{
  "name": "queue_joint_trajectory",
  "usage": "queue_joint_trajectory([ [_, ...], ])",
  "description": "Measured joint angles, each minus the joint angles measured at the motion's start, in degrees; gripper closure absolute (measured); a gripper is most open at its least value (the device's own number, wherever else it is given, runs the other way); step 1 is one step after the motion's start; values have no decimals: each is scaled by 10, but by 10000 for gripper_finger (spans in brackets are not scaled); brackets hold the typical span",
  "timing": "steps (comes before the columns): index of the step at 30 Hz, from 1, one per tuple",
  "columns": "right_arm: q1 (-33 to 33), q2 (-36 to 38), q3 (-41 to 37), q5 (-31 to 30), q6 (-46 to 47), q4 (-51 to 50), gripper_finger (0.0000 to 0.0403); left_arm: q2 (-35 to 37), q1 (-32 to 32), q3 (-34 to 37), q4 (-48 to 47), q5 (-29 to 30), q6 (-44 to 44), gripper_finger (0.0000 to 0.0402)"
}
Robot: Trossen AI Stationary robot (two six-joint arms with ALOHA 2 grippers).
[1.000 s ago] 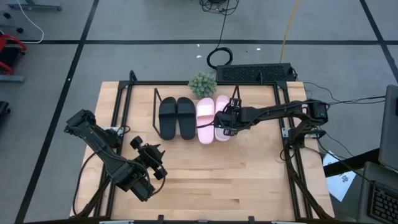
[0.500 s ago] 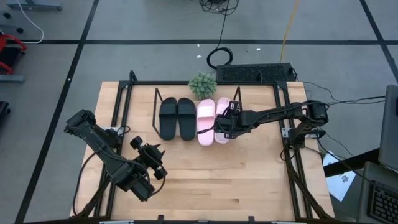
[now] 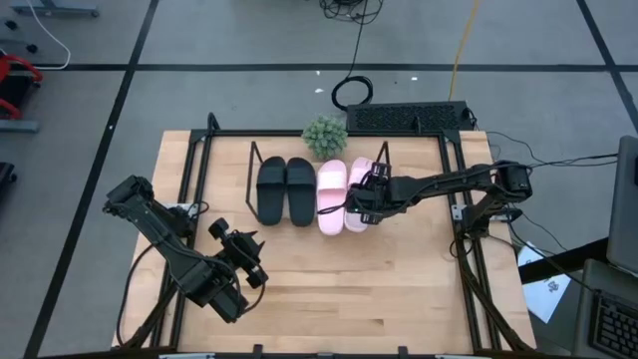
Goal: Pick and place slides into the shelf
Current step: Put the pink slides on the shelf, then return to Home Position
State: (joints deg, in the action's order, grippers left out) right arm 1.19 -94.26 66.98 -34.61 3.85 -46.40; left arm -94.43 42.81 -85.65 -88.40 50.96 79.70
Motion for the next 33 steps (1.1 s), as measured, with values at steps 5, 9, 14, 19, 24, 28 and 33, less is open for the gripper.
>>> queue_joint_trajectory([
  [5, -6, 26, 0, 21, 2, -2, 259, 0, 0, 0, 0, 0, 0, 256],
  [9, -6, 32, 0, 23, 11, -6, 259, 0, 0, 0, 0, 0, 0, 256],
  [14, -10, 34, 0, 25, 19, -17, 259, 0, 0, 0, 0, 0, 0, 256],
  [19, -20, 39, 1, 45, 30, -19, 259, 0, 0, 0, 0, 0, -3, 256],
  [24, -31, 41, 1, 47, 32, -16, 259, 0, 0, 0, 0, 0, -3, 256],
  [28, -47, 41, 1, 47, 44, -16, 259, 0, 0, 0, 0, 0, -4, 256],
  [33, -88, 41, 1, 49, 45, 7, 259, 0, 0, 0, -1, 0, -7, 256],
])
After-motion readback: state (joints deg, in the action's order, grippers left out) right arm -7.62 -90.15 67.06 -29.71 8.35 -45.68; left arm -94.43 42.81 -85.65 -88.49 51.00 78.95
